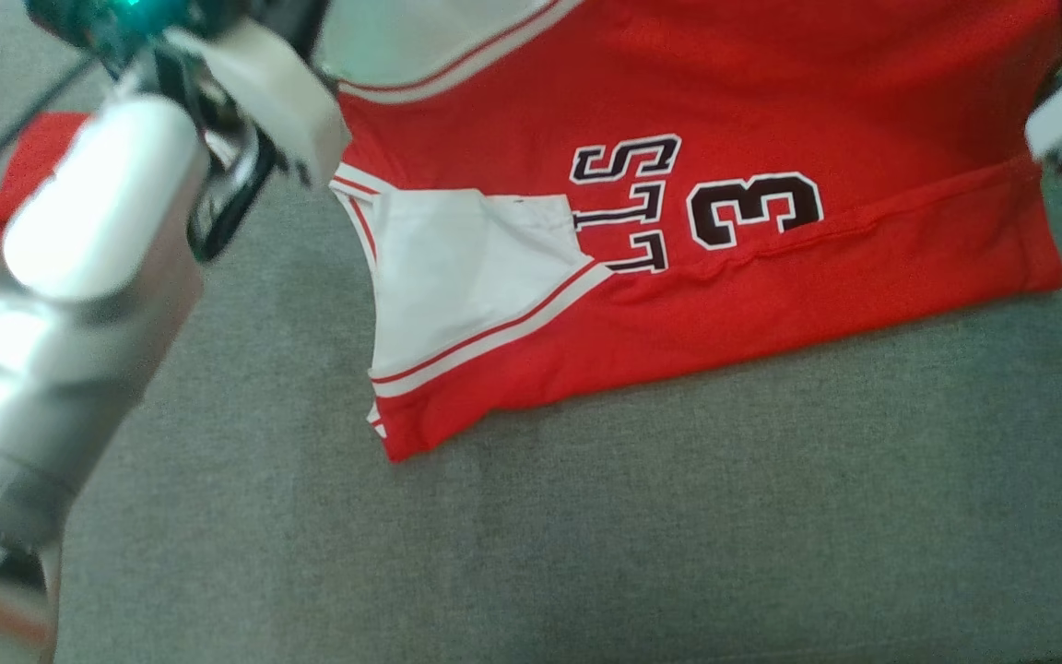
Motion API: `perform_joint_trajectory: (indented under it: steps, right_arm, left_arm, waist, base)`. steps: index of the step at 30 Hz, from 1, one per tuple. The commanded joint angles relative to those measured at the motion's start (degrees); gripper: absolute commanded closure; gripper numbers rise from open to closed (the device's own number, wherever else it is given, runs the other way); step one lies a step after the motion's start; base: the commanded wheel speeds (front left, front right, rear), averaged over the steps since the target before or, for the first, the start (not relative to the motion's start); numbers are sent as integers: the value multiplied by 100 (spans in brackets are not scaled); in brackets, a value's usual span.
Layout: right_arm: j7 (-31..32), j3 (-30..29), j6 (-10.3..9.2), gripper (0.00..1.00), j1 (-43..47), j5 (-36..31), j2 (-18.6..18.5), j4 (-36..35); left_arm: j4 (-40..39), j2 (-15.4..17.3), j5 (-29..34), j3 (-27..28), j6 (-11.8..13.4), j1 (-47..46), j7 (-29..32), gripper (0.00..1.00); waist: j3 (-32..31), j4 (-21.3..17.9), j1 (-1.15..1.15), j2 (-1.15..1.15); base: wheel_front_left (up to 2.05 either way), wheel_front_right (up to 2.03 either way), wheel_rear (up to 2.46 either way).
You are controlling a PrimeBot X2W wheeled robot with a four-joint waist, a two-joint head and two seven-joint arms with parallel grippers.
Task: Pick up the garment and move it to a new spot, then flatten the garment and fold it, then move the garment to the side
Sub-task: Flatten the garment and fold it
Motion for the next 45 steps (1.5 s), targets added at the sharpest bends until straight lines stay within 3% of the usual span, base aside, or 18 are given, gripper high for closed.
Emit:
perform_joint_trajectory:
  steps: [1, 11, 19, 27, 34, 45]
  right_arm:
    - [38, 80, 39, 100, 126, 103, -159, -215]
    - [888, 581, 39, 100, 1006, 869, -872, -596]
    - [1525, 849, 39, 100, 1502, 949, -1481, -655]
    - [1984, 1060, 39, 100, 1695, 971, -1722, -784]
    - [2360, 1203, 39, 100, 1810, 1006, -1846, -931]
    - [2711, 1250, 39, 100, 1931, 1062, -1854, -1083]
  left_arm:
    - [-183, 261, -53, 158, -15, -115, 40, 100]
    - [-1422, 853, -694, -23, -91, 901, 982, 100]
    - [-2827, 1569, -1609, -221, -123, 1779, 2188, 100]
    - [-3676, 2070, -2304, -381, -164, 2100, 3030, 100]
    - [-3995, 2241, -2465, -485, -174, 2164, 3322, 100]
    - [-4025, 2298, -2189, -798, -187, 2216, 3487, 100]
  waist:
    - [-89, 38, 0, 0]
    - [-572, 167, 0, 0]
    - [-823, 226, 0, 0]
    - [-873, 215, 0, 0]
    - [-895, 167, 0, 0]
    - [-833, 80, 0, 0]
  base:
    - [0, 0, 0]
    - [0, 0, 0]
    - [0, 0, 0]
    - [0, 0, 0]
    - [0, 0, 0]
    - [0, 0, 0]
